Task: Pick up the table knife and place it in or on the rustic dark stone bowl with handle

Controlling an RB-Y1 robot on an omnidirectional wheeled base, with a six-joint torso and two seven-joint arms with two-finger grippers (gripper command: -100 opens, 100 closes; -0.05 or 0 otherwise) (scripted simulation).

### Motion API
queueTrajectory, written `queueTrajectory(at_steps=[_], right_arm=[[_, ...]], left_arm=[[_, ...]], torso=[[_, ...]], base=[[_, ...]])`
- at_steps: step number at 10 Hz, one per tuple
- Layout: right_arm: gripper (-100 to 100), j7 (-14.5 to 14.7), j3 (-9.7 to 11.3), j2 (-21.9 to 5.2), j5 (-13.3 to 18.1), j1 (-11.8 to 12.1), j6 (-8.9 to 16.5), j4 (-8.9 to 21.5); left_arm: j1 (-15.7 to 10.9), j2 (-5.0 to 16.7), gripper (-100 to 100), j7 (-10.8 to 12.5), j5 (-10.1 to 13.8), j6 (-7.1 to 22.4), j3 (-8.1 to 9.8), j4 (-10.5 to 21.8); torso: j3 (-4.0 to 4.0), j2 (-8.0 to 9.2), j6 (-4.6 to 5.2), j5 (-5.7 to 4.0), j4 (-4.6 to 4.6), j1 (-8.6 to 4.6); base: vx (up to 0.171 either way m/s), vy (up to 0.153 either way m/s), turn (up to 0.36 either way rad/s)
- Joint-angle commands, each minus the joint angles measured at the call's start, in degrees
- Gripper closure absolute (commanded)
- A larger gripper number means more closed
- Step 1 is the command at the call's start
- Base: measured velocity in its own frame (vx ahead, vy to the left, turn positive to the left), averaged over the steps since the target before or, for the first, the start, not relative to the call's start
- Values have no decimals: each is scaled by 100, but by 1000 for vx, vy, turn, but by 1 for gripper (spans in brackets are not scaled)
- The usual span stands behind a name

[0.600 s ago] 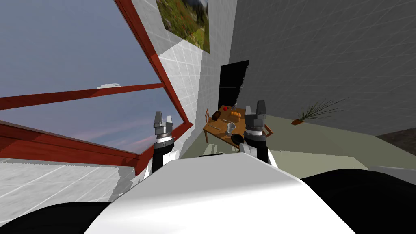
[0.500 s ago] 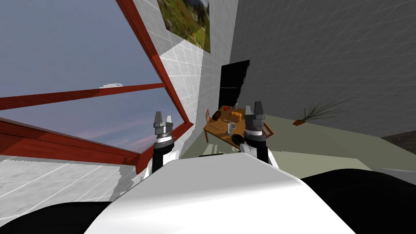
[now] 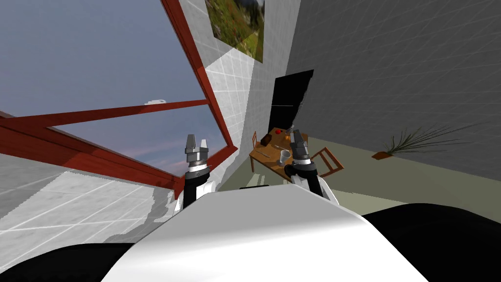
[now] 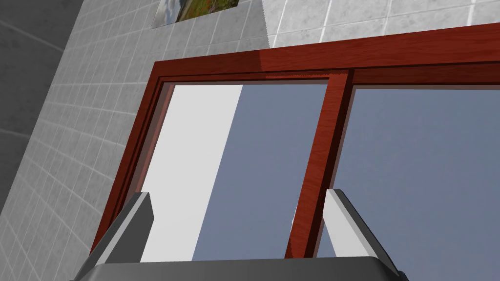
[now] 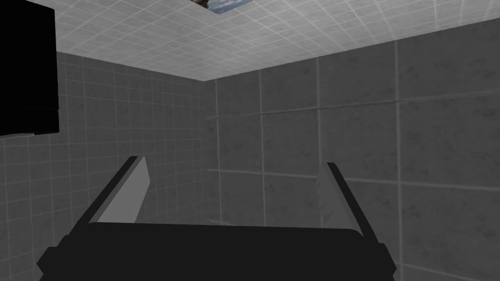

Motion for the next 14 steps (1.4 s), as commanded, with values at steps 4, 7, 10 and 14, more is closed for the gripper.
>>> queueTrajectory(at_steps=[4,7,10,14], right_arm=[[-100,239,-59,-695,493,199,79,573],[-100,404,-86,-1168,872,338,112,1118],[-100,456,-90,-1324,1005,392,127,1313],[-100,602,-81,-1773,1417,569,185,1936]], left_arm=[[0,0,0,0,0,0,0,0],[0,0,0,0,0,0,0,0],[1,0,0,0,0,0,0,0],[2,0,0,0,0,0,1,0]], torso=[[-3,-5,0,2,-1,6],[-7,-13,1,2,-3,5],[-4,-6,2,0,-1,-1],[-6,-9,6,0,-2,-2]], base=[[40,49,254],[63,52,277],[44,24,126],[60,25,194]])
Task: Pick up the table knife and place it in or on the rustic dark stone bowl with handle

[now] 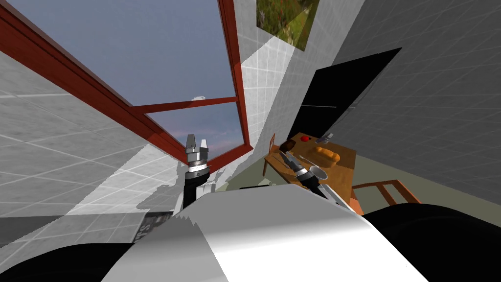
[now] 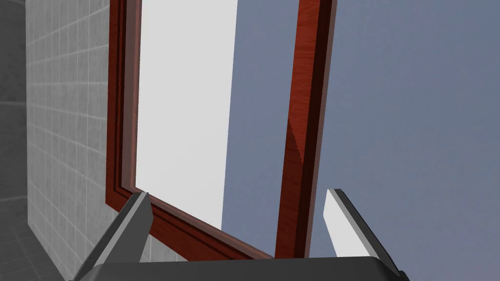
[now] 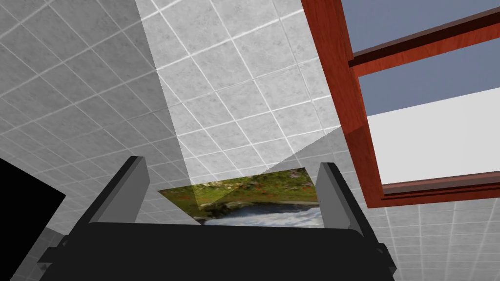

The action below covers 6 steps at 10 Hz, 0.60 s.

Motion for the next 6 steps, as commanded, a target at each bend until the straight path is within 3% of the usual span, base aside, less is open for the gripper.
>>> queueTrajectory(at_steps=[1,3,6], right_arm=[[-100,37,-1,-68,67,-36,-14,219],[-100,80,10,-208,207,29,10,436],[-100,188,70,-590,625,242,96,1107]], left_arm=[[0,0,0,0,0,0,0,0],[0,0,0,0,0,0,0,0],[0,0,0,0,0,0,0,0]], torso=[[0,0,0,0,0,0],[0,0,0,-1,0,-4],[-6,-11,0,-2,-2,-5]], base=[[46,5,97],[55,7,149],[91,5,267]])
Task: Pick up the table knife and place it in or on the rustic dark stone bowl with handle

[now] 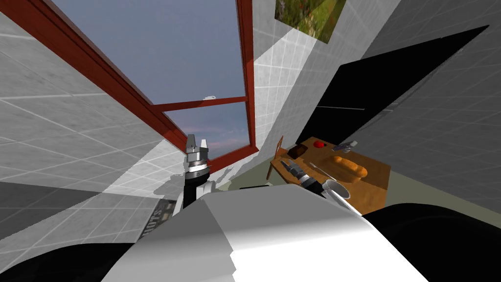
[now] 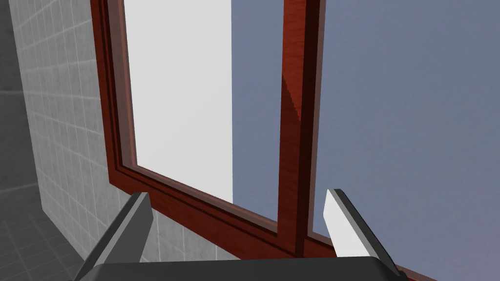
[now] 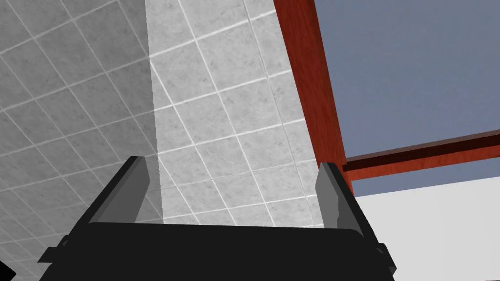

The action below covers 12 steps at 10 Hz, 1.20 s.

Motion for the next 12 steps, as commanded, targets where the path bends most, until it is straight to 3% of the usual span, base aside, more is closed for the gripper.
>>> queueTrajectory(at_steps=[1,4,8,12], right_arm=[[-100,51,58,-169,237,146,100,286],[-100,76,90,-278,374,223,135,582],[-100,131,210,-572,769,464,250,1235],[-100,142,256,-660,895,545,290,1485]], left_arm=[[0,0,0,0,0,0,0,0],[0,0,0,0,0,0,0,0],[1,0,0,0,0,0,1,0],[1,0,0,0,0,0,1,0]], torso=[[0,0,0,0,0,0],[3,7,2,0,1,6],[5,10,6,0,1,1],[9,17,6,0,3,2]], base=[[134,-8,290],[82,-5,105],[85,-22,166],[58,-20,75]])
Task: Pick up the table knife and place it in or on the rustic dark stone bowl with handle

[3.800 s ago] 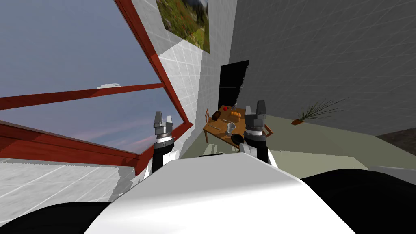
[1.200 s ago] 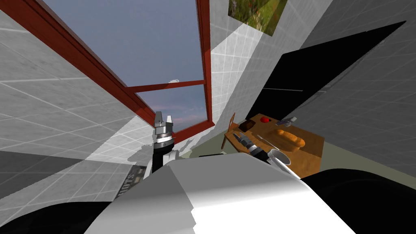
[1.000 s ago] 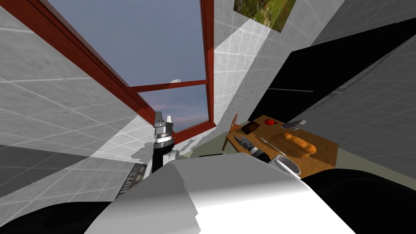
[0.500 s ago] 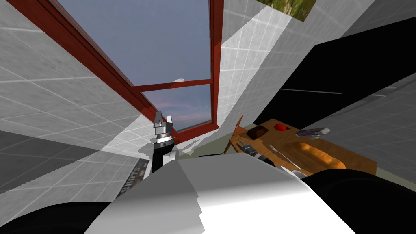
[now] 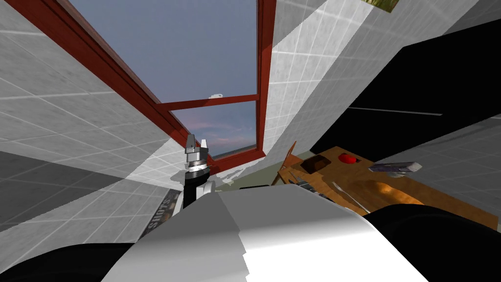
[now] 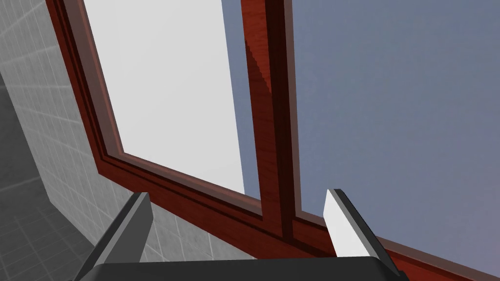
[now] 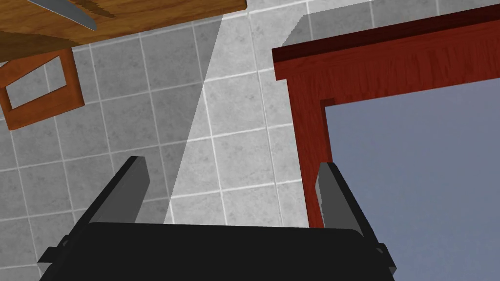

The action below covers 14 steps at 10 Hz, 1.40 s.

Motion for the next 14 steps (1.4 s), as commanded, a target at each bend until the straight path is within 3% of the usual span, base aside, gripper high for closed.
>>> queueTrajectory(at_steps=[1,2,6,7,8,9,14], right_arm=[[-100,20,36,-81,119,55,-8,286],[-100,20,36,-81,119,55,-8,302],[-100,30,240,-352,558,365,152,1102],[-100,30,240,-352,558,365,152,1102],[-100,25,343,-448,741,502,223,1444],[-100,20,391,-486,821,564,255,1595],[-100,-6,587,-585,1107,794,374,2142]], left_arm=[[0,0,0,0,0,0,0,0],[0,0,0,0,0,0,0,0],[1,0,0,0,0,0,0,0],[0,1,0,0,0,0,0,0],[1,0,0,0,0,0,1,0],[0,0,0,0,0,0,0,0],[0,0,0,0,0,0,0,0]], torso=[[0,0,0,0,0,0],[-1,-3,-2,0,0,-1],[-18,-33,-3,-3,-6,-16],[-17,-29,-2,-4,-7,-21],[-9,-16,1,-2,-4,-12],[-12,-22,-3,-1,-5,-12],[-3,-5,2,-1,-1,2]], base=[[56,-16,132],[54,-23,89],[108,-48,181],[71,-54,64],[107,-44,192],[130,-64,189],[73,-49,80]])
